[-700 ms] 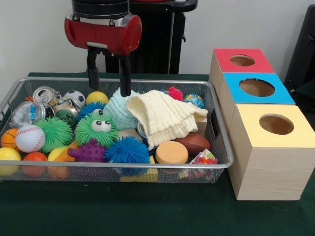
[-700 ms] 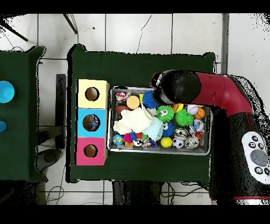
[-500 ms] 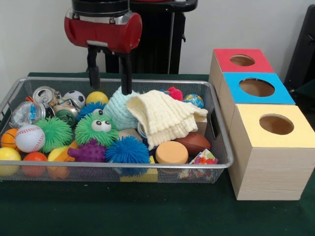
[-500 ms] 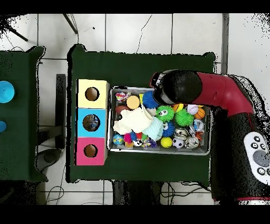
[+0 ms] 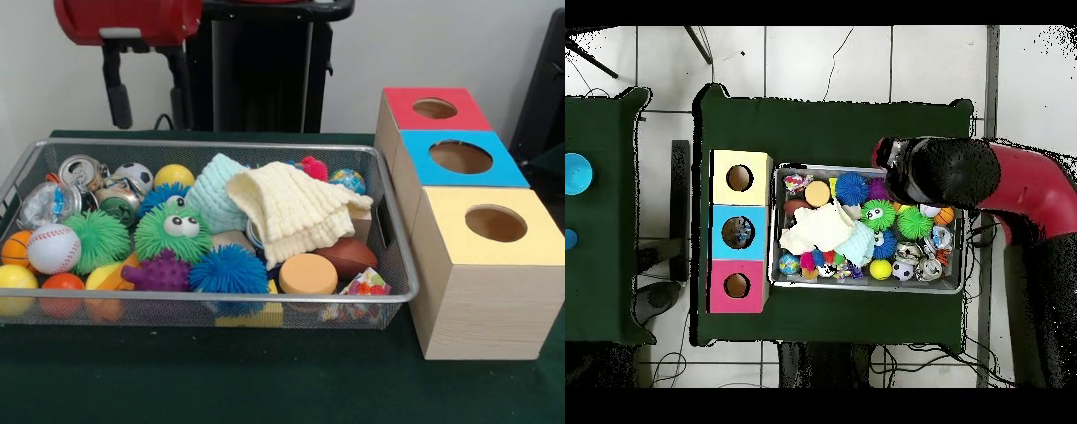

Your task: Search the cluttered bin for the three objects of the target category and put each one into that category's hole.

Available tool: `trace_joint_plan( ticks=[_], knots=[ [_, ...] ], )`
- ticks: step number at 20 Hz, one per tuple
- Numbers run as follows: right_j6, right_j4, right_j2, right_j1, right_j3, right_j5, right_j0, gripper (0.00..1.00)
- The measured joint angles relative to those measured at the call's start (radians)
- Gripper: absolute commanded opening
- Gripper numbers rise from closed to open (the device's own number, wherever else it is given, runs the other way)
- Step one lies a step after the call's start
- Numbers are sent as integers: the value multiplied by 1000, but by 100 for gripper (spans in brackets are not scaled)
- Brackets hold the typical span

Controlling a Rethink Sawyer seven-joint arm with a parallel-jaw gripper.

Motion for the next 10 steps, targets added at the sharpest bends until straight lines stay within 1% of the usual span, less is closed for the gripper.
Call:
trace_joint_plan(
  ticks=[2,4,10],
  knots=[
    [-34,-2,13,-8,5,0,-18,100],
    [-45,-3,17,-9,6,0,-23,100],
    [-54,-6,41,-9,6,0,-25,100]
  ],
)
